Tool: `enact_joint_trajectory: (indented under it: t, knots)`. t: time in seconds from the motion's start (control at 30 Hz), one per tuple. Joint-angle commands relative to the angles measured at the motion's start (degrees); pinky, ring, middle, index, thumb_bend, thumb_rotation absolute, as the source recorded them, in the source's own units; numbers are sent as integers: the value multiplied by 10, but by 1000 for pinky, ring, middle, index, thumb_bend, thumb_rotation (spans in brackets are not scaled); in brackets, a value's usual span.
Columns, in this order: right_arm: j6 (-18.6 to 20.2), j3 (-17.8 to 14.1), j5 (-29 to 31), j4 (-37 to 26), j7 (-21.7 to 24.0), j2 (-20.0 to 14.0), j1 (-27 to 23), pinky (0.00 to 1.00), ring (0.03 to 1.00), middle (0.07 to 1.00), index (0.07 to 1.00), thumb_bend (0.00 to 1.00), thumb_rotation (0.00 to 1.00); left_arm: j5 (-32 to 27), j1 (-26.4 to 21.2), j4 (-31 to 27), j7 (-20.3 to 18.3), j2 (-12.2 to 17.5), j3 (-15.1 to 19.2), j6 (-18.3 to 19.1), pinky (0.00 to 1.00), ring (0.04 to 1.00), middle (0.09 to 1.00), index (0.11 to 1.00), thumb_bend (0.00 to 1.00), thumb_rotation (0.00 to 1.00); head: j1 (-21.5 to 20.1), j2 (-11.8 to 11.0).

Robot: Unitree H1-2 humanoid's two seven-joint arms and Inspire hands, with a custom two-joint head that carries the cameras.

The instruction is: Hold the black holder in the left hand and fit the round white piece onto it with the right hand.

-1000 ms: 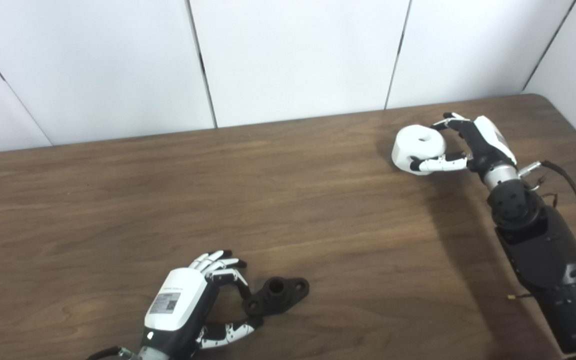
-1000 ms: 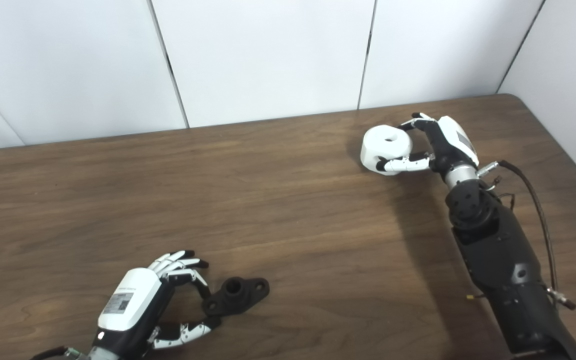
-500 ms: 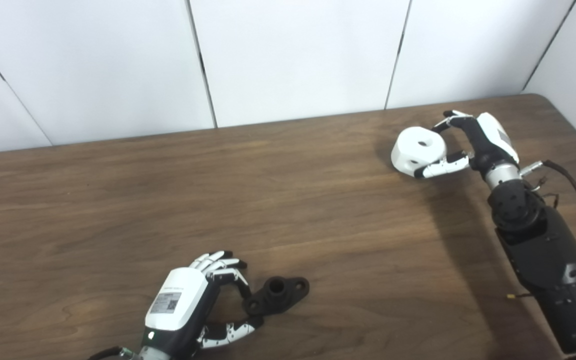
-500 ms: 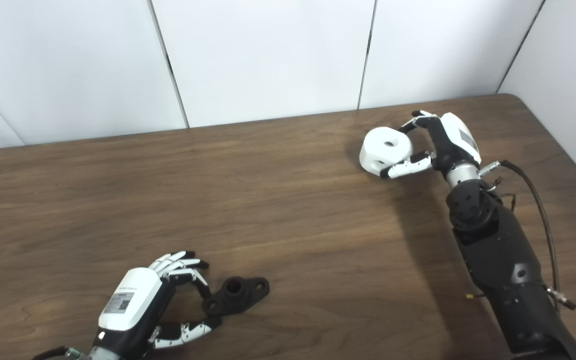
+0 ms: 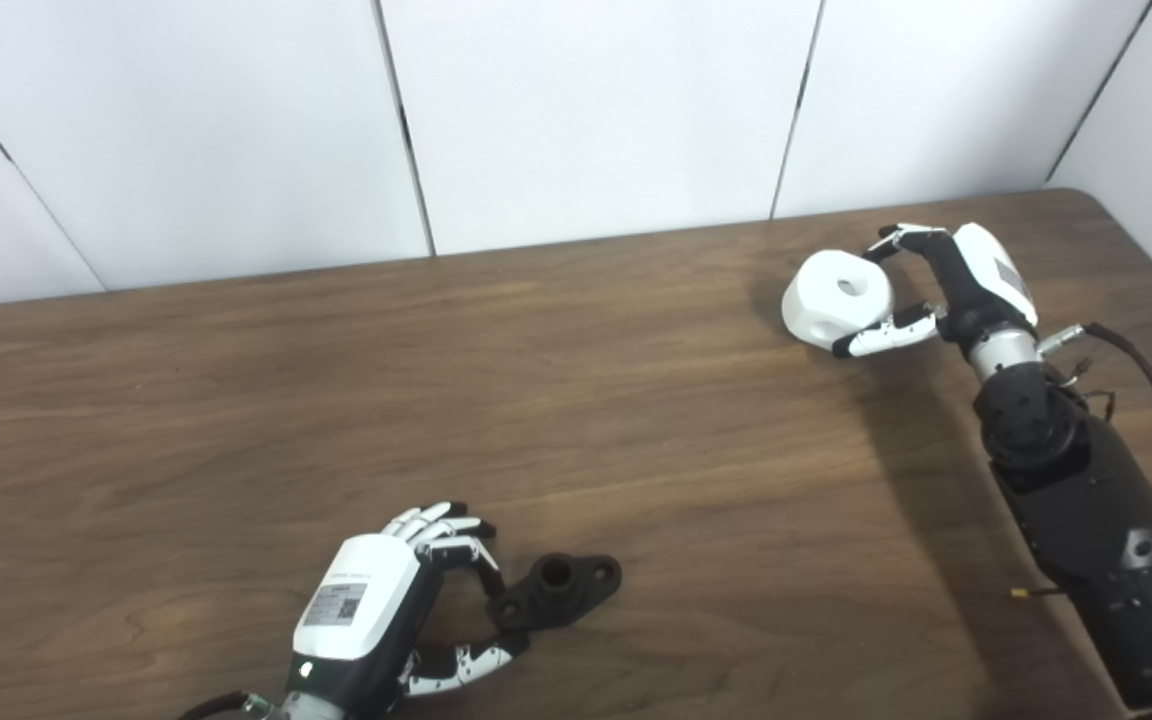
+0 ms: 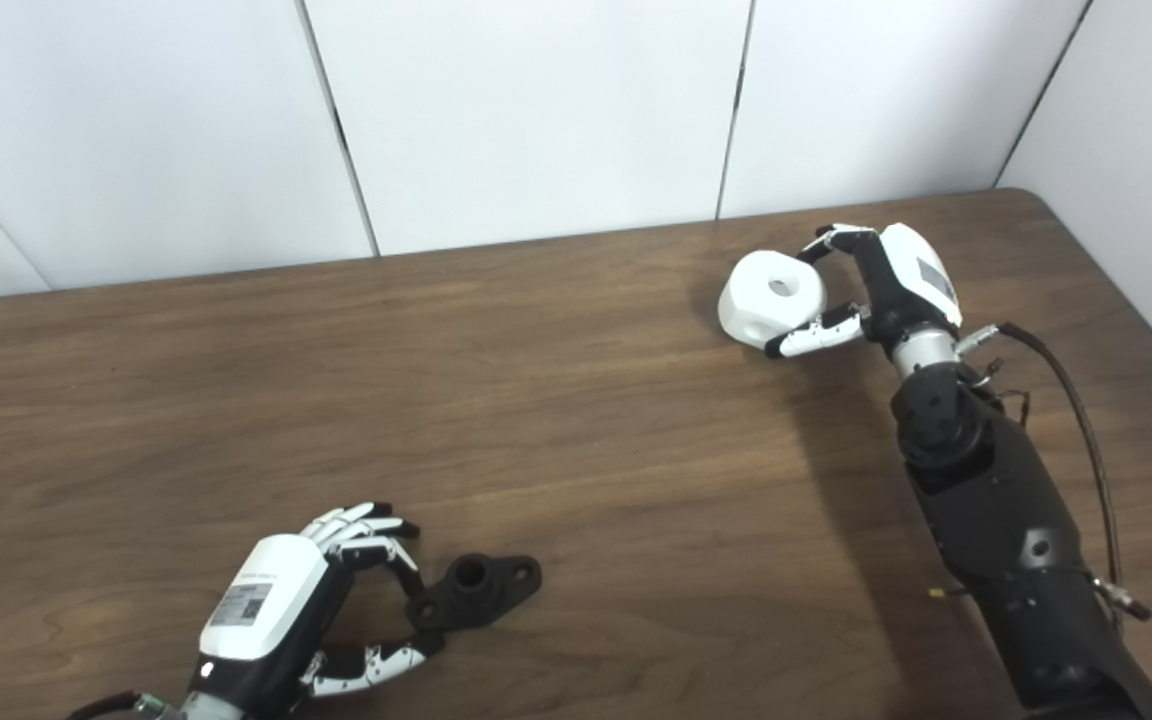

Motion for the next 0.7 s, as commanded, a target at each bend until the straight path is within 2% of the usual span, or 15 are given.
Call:
enact_joint_trajectory:
  t: [0.0, 0.2, 0.33, 0.57, 0.67]
  knots:
    - [-23, -3, -4, -23, -10, -18, -15, 862, 908, 836, 485, 519, 139, 12, 22, 19, -45, 4, -11, 23, 870, 882, 781, 489, 516, 44, 0, 0]
    - [-23, 4, -4, -99, 14, -17, 14, 871, 908, 830, 486, 519, 140, 13, 22, 24, -42, 5, -12, 19, 874, 883, 782, 489, 516, 44, 3, 1]
    - [-11, 7, 1, -156, 39, -9, 34, 880, 910, 829, 485, 520, 141, 11, 22, 30, -33, 4, -12, 12, 860, 876, 777, 489, 516, 45, 7, 2]
    - [17, 21, -1, -254, 90, 8, 58, 865, 920, 834, 483, 521, 143, 15, 20, 26, -41, 0, -15, 20, 874, 882, 782, 489, 516, 45, 20, 7]
    - [24, 29, -1, -289, 112, 10, 65, 916, 925, 836, 483, 521, 143, 18, 20, 24, -45, -4, -16, 23, 873, 883, 782, 489, 516, 45, 29, 11]
